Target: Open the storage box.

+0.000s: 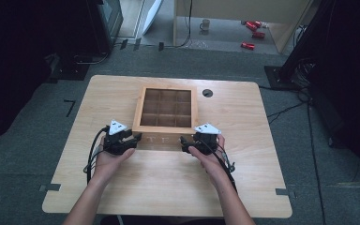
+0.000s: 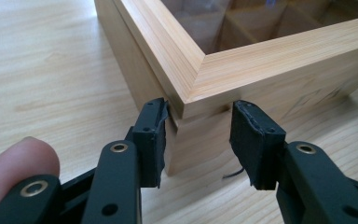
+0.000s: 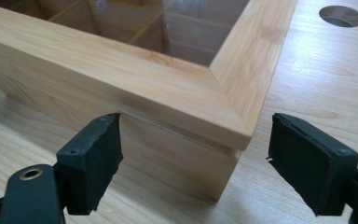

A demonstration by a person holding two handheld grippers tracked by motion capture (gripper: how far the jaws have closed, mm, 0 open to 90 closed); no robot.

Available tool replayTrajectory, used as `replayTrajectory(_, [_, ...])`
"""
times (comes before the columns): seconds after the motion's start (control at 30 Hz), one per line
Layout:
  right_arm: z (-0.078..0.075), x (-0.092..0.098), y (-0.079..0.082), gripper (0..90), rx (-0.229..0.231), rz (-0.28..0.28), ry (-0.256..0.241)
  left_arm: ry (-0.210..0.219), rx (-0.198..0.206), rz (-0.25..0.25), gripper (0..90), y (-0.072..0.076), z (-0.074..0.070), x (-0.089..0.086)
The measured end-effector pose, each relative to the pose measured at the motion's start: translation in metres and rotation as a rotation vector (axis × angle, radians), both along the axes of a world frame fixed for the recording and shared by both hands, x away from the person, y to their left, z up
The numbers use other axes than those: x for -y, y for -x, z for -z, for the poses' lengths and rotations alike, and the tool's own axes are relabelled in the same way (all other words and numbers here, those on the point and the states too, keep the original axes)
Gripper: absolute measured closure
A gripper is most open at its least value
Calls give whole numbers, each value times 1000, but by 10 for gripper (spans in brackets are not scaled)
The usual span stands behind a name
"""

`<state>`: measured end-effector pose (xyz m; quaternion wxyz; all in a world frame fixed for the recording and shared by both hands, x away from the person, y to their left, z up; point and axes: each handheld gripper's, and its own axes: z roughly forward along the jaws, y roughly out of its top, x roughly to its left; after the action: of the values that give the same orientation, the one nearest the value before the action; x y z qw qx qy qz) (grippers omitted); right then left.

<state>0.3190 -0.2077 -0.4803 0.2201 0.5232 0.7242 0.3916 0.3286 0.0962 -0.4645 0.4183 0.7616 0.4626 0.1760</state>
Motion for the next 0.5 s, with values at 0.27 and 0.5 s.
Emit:
replayTrajectory(0.27, [-5,2,-4,135,-5,6,-23,123,61,-12,587,1,-18,-12])
replayTrajectory(0.5, [-7,-3,-4,133,38,-20,5,99,44,5,541,0,-18,-17])
